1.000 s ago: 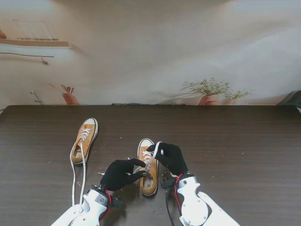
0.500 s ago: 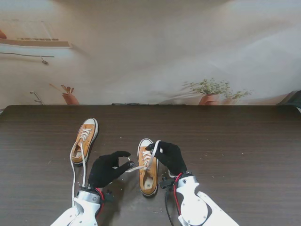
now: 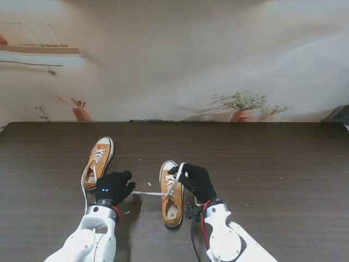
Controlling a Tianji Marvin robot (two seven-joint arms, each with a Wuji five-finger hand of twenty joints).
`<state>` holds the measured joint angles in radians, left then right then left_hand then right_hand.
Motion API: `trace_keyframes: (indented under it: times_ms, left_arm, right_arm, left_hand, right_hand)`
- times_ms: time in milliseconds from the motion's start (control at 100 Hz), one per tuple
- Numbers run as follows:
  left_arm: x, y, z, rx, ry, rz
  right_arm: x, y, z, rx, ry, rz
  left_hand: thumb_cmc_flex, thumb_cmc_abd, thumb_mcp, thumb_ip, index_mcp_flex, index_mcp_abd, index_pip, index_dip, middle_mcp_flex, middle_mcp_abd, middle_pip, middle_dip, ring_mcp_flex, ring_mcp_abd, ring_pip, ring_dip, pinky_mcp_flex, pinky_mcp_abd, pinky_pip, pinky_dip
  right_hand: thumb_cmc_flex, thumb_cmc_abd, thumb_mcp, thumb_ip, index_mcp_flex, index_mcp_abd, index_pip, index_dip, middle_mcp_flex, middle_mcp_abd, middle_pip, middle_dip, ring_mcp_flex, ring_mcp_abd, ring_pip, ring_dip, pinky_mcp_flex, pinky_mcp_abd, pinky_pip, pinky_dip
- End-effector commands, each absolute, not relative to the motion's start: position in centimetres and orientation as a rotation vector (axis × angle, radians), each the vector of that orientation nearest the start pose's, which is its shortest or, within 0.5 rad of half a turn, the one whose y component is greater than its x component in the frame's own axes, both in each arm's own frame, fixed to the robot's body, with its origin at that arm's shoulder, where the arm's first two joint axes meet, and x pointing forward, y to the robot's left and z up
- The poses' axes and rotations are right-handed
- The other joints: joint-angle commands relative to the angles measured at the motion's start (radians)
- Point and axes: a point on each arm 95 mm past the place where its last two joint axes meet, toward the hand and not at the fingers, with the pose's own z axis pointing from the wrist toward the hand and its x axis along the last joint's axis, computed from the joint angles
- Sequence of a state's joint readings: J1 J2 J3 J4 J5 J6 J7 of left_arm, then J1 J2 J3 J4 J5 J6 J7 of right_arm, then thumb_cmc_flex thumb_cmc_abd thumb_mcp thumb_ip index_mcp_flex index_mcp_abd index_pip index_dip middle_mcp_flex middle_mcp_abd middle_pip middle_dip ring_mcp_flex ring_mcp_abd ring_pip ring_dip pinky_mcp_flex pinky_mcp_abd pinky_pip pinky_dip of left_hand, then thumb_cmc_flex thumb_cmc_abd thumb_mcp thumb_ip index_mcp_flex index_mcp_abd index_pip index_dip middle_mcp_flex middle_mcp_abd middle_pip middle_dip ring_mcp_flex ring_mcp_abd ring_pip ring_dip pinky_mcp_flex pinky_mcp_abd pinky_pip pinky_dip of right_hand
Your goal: Tie the shoelaces into a bow on the shoes
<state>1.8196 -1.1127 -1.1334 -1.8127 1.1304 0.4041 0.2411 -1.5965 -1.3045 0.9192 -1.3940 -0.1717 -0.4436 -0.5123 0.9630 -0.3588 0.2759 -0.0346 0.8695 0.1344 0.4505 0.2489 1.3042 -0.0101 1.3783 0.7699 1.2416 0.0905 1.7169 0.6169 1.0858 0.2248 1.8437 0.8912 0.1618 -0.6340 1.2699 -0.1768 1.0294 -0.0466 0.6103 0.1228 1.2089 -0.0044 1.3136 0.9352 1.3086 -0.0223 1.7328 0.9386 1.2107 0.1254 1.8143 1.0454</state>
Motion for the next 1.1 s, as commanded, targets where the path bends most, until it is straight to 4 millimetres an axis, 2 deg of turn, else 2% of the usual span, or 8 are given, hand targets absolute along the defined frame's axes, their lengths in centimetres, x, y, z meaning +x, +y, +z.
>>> trace_keyframes:
  times_ms: [0, 180, 280, 420, 570, 680, 800, 1090]
  left_arm:
    - [31.8, -3.2, -32.2, -1.211, 1.276, -1.327]
    - [31.9, -3.1, -31.7, -1.328, 1.501, -1.146]
    - [31.8, -3.0, -31.6, -1.409, 1.636, -1.055]
    - [31.8, -2.8, -31.6, -1.6, 1.803, -1.051]
    - [31.7, -3.0, -32.0, -1.761, 1.871, -1.144]
    - [31.8, -3.2, -32.4, -1.891, 1.886, -1.246]
    - [31.8, -3.2, -33.1, -2.029, 1.852, -1.343]
    - [31.4, -3.8, -35.0, -2.305, 1.671, -1.619]
  right_arm:
    - [33.5, 11.9, -38.3, -1.889, -0.547, -2.457]
    - [33.5, 11.6, -38.1, -1.897, -0.533, -2.464]
    - [33.5, 11.4, -38.1, -1.902, -0.528, -2.466]
    - [33.6, 11.3, -38.1, -1.901, -0.525, -2.47]
    - [33.6, 11.4, -38.2, -1.9, -0.528, -2.469]
    - [33.6, 11.4, -38.2, -1.902, -0.533, -2.467]
    - [33.6, 11.4, -38.2, -1.903, -0.537, -2.468]
    - [33.6, 11.6, -38.5, -1.906, -0.554, -2.46]
  left_hand:
    - [0.052, -0.059, 0.019, 0.001, 0.021, 0.033, 0.019, -0.025, 0.056, 0.052, 0.051, -0.019, 0.028, 0.006, 0.088, 0.006, 0.029, -0.163, 0.25, 0.014]
    - [-0.017, -0.119, 0.135, -0.005, 0.007, 0.024, 0.012, -0.029, 0.056, 0.049, 0.046, -0.033, 0.029, -0.033, 0.084, -0.008, 0.03, -0.193, 0.25, -0.025]
    - [-0.049, -0.124, 0.146, -0.013, 0.009, 0.007, 0.02, -0.016, 0.056, 0.02, 0.029, -0.04, 0.03, -0.066, 0.067, -0.019, 0.03, -0.217, 0.25, -0.06]
    - [-0.045, -0.132, 0.066, 0.001, 0.03, -0.044, 0.142, -0.008, 0.057, 0.005, 0.008, -0.037, 0.031, -0.086, 0.048, -0.027, 0.027, -0.234, 0.25, -0.134]
    - [-0.026, -0.116, -0.023, 0.013, 0.036, -0.101, 0.255, 0.008, 0.056, 0.0, -0.01, -0.036, 0.03, -0.087, 0.033, -0.032, 0.024, -0.226, 0.25, -0.154]
    - [-0.088, -0.036, -0.129, 0.01, 0.061, -0.133, 0.247, 0.061, 0.033, -0.001, -0.032, -0.005, 0.031, -0.088, 0.017, -0.036, 0.021, -0.215, 0.25, -0.205]
    - [-0.149, 0.072, -0.256, 0.01, 0.119, -0.138, 0.201, 0.136, 0.01, 0.031, -0.046, 0.017, 0.031, -0.069, -0.001, -0.04, 0.017, -0.184, 0.25, -0.224]
    - [-0.155, 0.173, -0.26, 0.013, 0.144, -0.134, 0.167, 0.136, -0.008, 0.084, -0.054, 0.026, 0.03, -0.011, -0.019, -0.046, 0.008, -0.1, 0.25, -0.252]
  right_hand:
    - [-0.002, -0.009, -0.03, -0.013, 0.038, -0.018, 0.014, -0.022, 0.073, 0.043, 0.054, 0.027, 0.004, 0.007, 0.069, 0.017, 0.023, -0.048, 0.28, 0.018]
    - [0.002, -0.009, -0.031, -0.012, 0.038, -0.019, 0.015, -0.023, 0.075, 0.043, 0.054, 0.027, 0.004, 0.007, 0.07, 0.018, 0.023, -0.047, 0.28, 0.018]
    - [0.003, -0.008, -0.032, -0.012, 0.038, -0.021, 0.016, -0.023, 0.075, 0.043, 0.053, 0.028, 0.004, 0.007, 0.069, 0.018, 0.023, -0.047, 0.28, 0.018]
    - [0.004, -0.005, -0.034, -0.011, 0.038, -0.022, 0.018, -0.024, 0.075, 0.043, 0.053, 0.028, 0.004, 0.008, 0.069, 0.018, 0.023, -0.046, 0.28, 0.018]
    - [0.006, -0.006, -0.034, -0.011, 0.038, -0.022, 0.019, -0.024, 0.075, 0.043, 0.053, 0.028, 0.004, 0.008, 0.069, 0.017, 0.023, -0.046, 0.28, 0.017]
    - [0.006, -0.006, -0.034, -0.011, 0.037, -0.022, 0.019, -0.025, 0.075, 0.043, 0.053, 0.028, 0.004, 0.008, 0.069, 0.017, 0.022, -0.046, 0.28, 0.017]
    - [0.006, -0.001, -0.035, -0.01, 0.036, -0.024, 0.018, -0.026, 0.075, 0.043, 0.053, 0.028, 0.004, 0.008, 0.069, 0.017, 0.023, -0.046, 0.28, 0.017]
    - [0.006, 0.012, -0.038, -0.009, 0.035, -0.029, 0.018, -0.026, 0.075, 0.043, 0.053, 0.029, 0.004, 0.008, 0.069, 0.017, 0.022, -0.045, 0.28, 0.016]
